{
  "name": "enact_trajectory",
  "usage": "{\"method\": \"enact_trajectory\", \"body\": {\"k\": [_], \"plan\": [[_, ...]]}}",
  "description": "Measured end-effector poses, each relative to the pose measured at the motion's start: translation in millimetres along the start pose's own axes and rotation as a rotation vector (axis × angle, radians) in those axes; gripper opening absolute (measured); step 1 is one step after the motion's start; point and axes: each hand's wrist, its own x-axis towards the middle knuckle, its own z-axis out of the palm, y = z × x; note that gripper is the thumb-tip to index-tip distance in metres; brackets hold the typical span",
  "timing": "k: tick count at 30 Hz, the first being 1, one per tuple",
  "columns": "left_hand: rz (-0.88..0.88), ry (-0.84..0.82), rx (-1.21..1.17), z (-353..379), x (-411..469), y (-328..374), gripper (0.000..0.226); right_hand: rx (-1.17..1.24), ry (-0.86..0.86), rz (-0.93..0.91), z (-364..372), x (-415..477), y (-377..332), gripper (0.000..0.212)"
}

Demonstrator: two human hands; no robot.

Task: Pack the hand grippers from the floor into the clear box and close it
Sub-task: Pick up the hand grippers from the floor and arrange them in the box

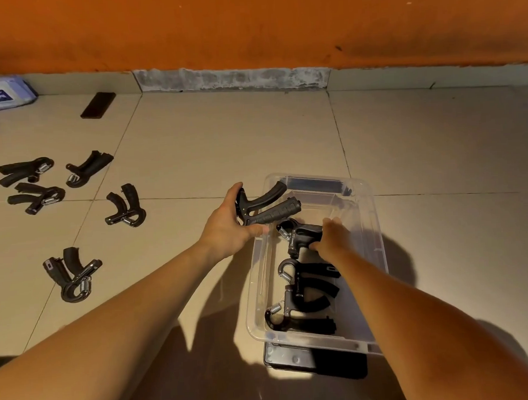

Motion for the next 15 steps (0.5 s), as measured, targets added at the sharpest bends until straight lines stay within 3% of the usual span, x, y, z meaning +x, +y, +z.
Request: {"method": "enact_trajectory", "body": {"k": [7, 12, 15], "plan": [[0.037, 0.046, 0.020, -1.5, -18.4, 4.5, 0.116, 0.117, 0.005, -0.012, -26.6, -27.8, -6.1, 0.072], [0.037, 0.065, 0.019, -16.1, -27.5, 12.5, 0.116, 0.412, 0.233, -0.179, -88.3, -48.0, -47.1, 0.051], [0.049, 0.081, 0.025, -26.4, -29.5, 20.0, 0.115, 0.465, 0.207, -0.368, -125.4, -65.6, -82.6, 0.045]]}}
